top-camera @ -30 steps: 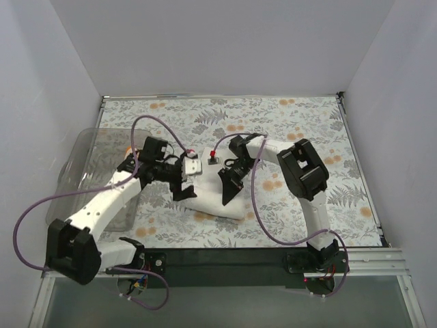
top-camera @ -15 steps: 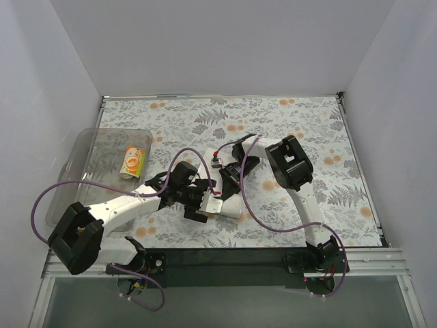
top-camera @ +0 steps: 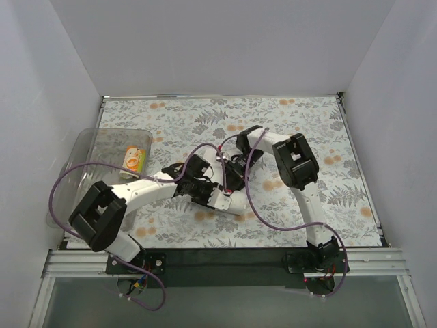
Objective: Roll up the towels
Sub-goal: Roll the towel
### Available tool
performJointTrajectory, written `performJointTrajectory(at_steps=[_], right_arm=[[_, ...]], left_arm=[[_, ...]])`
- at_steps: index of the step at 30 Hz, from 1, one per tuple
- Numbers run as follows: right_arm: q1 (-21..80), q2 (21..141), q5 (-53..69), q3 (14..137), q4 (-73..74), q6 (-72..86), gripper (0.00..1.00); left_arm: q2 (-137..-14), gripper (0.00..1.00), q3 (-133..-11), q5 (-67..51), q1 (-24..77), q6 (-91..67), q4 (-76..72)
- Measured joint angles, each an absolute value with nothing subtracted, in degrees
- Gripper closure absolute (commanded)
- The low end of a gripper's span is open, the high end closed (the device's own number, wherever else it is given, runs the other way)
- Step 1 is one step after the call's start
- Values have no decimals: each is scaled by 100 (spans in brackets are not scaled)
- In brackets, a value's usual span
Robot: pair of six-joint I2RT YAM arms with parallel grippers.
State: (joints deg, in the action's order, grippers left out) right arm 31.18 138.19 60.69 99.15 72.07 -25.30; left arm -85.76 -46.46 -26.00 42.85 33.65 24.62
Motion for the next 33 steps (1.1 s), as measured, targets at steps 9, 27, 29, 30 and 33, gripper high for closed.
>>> performJointTrajectory(at_steps=[9, 27, 29, 30, 33], right_arm=[[2130, 11614, 3981, 9282, 5966, -2576, 61], [3420, 8517, 2788, 6160, 3127, -3179, 24], [3745, 8425, 2681, 5902, 2744, -3310, 24], [3900, 8401, 2596, 5776, 2591, -3367, 24], [4431, 8442, 2338, 5304, 2145, -3658, 28]], left_arm=[[-10082, 77, -6438, -3656, 3927, 2939, 4156], [-12870, 70, -9039, -6246, 2823, 2528, 7181], [-13004, 69, -9144, -6324, 2823, 2488, 7367], [-13056, 69, -9183, -6355, 2823, 2471, 7446], [-13163, 69, -9247, -6416, 2818, 2421, 7603]])
